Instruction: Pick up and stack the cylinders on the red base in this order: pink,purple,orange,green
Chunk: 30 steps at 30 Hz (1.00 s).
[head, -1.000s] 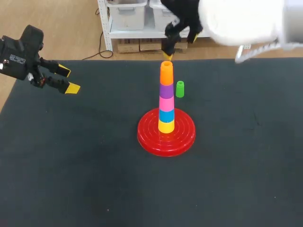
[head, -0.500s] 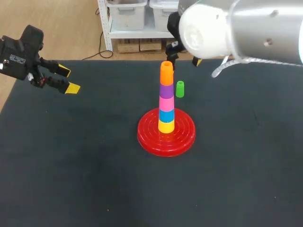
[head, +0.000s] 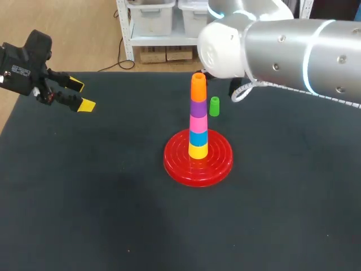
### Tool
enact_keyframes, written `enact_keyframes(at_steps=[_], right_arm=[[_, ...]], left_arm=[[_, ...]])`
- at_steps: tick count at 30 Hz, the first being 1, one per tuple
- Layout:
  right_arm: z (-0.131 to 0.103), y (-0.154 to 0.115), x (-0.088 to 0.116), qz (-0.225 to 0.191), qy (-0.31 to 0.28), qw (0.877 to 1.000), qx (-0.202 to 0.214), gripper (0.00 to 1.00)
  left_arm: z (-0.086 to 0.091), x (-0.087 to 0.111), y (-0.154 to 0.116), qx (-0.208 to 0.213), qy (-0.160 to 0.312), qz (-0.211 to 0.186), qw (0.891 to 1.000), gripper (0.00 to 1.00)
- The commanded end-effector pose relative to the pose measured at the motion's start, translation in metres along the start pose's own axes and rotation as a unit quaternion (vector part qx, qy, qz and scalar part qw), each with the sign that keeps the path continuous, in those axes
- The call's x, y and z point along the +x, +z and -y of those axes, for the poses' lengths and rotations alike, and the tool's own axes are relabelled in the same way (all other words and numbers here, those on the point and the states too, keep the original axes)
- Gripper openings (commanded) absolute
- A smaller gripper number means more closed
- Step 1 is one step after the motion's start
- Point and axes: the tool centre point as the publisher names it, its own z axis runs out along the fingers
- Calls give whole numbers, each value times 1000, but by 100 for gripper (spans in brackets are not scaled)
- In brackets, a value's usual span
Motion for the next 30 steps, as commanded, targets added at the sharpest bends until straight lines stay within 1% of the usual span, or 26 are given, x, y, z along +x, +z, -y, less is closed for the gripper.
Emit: enact_keyframes(at_steps=[1,6,24,27,28,30], right_arm=[[0,-3,-2,-5,-1,1000,-5,100],[-2,-6,-1,-3,-2,1000,-8,100],[0,-3,3,-7,3,1000,0,100],[-1,-2,3,-7,3,1000,0,96],[-1,-2,3,-7,3,1000,0,93],[-1,-2,4,-8,3,1000,0,80]], left_arm=[[-1,1,0,1,1,2,1000,100],[-1,1,0,1,1,2,1000,100],[-1,1,0,1,1,2,1000,100],[-1,1,0,1,1,2,1000,100],[-1,1,0,1,1,2,1000,100],[-1,1,0,1,1,2,1000,100]])
